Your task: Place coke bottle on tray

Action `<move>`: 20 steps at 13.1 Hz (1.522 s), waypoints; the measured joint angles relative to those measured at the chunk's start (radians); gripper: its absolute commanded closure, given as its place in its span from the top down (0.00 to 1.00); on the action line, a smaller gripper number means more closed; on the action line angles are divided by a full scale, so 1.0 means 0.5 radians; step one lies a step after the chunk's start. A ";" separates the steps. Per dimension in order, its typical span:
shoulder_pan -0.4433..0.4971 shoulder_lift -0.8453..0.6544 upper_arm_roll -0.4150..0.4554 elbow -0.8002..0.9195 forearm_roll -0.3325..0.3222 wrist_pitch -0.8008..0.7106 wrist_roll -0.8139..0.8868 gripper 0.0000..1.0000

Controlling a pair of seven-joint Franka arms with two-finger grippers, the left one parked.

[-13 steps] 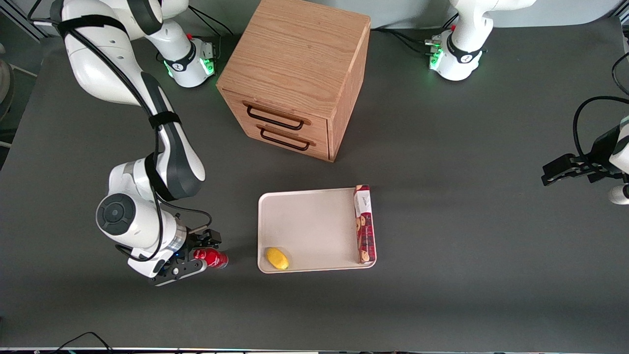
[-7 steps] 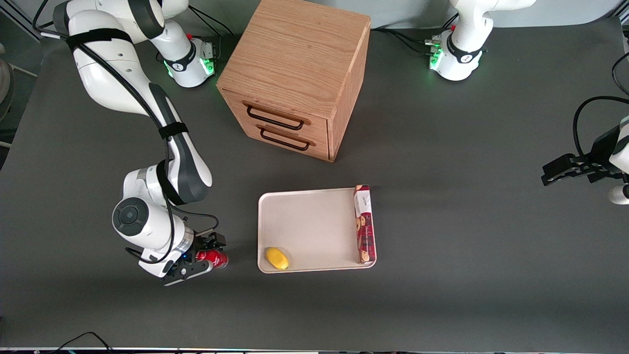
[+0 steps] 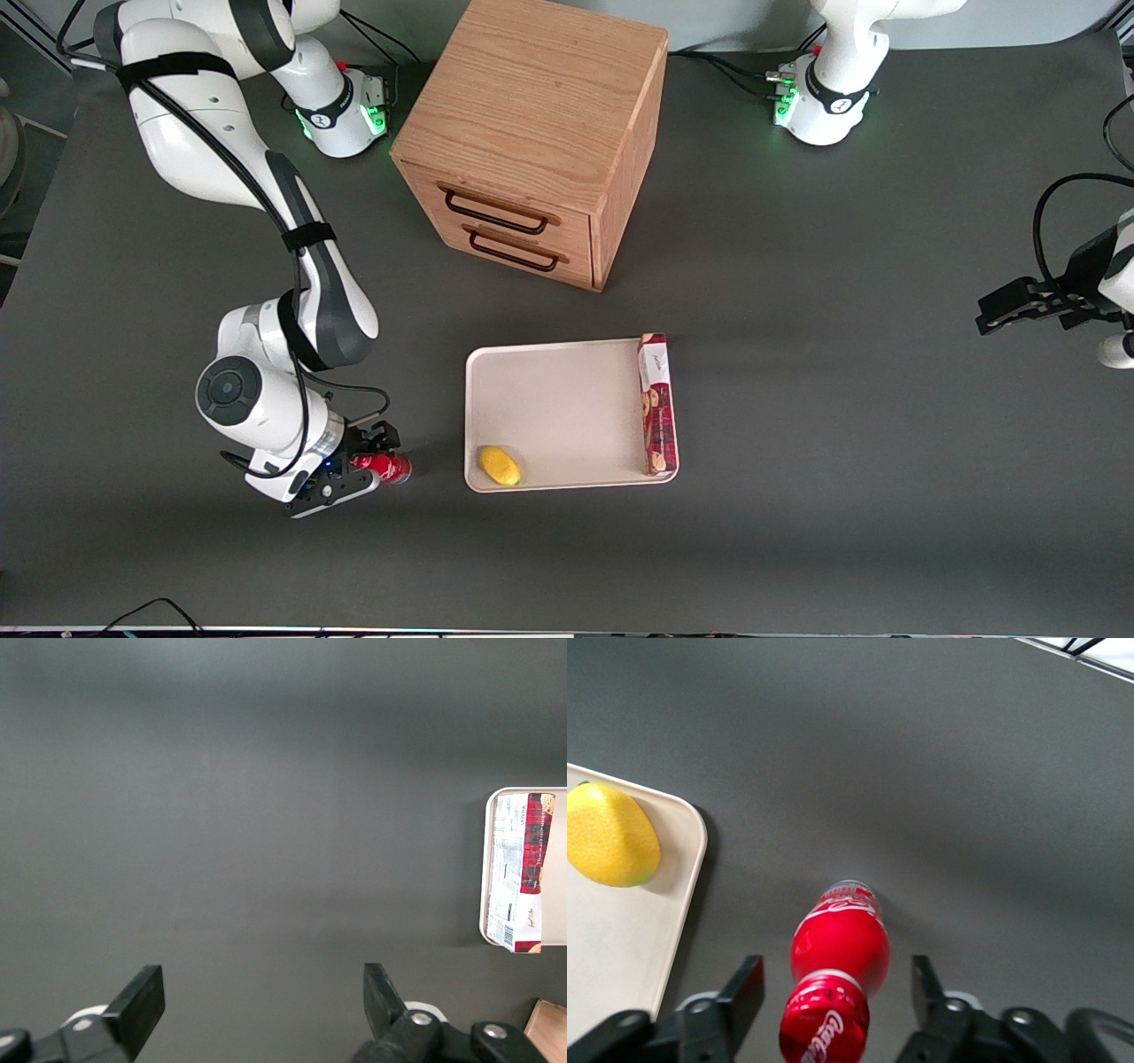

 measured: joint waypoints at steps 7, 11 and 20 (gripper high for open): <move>0.002 -0.011 0.000 0.024 0.000 -0.012 -0.001 0.00; 0.006 -0.109 0.000 0.291 0.000 -0.475 -0.004 0.00; 0.108 -0.342 0.082 0.413 0.003 -0.806 -0.001 0.00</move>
